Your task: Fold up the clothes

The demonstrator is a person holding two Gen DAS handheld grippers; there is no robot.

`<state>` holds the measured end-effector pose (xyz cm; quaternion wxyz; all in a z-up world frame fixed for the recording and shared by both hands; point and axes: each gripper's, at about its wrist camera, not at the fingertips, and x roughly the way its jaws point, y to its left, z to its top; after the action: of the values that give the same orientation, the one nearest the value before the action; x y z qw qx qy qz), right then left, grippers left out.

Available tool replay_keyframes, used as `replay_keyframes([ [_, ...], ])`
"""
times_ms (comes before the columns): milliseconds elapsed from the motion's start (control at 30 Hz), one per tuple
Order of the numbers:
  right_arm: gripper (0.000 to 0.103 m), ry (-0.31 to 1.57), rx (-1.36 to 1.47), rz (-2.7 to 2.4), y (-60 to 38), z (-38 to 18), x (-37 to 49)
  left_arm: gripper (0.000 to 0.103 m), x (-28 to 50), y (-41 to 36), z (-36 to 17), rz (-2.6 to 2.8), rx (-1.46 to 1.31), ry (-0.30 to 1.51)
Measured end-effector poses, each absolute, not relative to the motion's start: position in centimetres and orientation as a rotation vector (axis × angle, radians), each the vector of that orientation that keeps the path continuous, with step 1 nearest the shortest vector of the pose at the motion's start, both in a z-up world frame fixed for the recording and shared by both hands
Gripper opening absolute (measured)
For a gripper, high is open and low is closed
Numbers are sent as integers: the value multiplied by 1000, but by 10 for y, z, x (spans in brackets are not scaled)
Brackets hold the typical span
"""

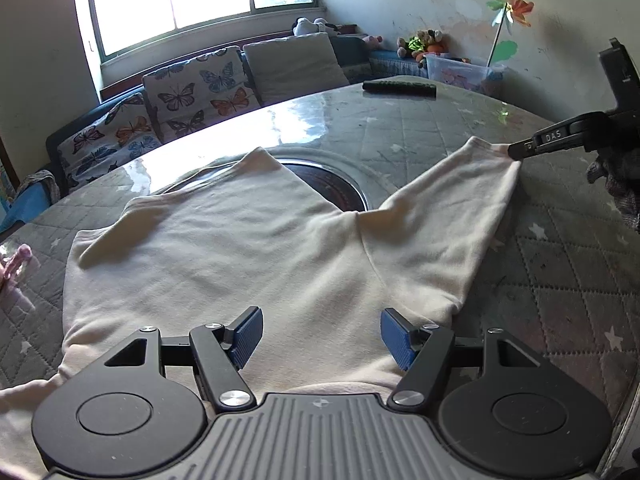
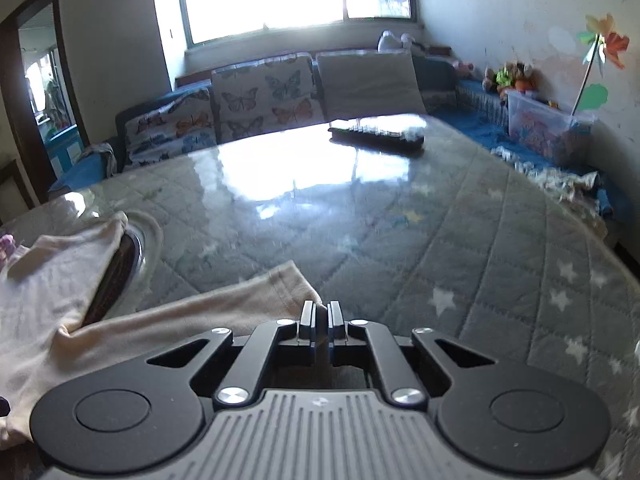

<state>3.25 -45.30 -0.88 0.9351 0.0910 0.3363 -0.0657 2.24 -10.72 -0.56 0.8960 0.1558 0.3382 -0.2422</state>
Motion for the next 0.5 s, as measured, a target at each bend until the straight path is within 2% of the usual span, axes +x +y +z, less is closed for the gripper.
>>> replay_keyframes([
  [200,4,665,206,-126,-454,-1,31,69,21,-112,-2,-516,311,684],
  [500,4,556,152,-26,-427,58,25,69,17,-116,-9,-538,328,674],
])
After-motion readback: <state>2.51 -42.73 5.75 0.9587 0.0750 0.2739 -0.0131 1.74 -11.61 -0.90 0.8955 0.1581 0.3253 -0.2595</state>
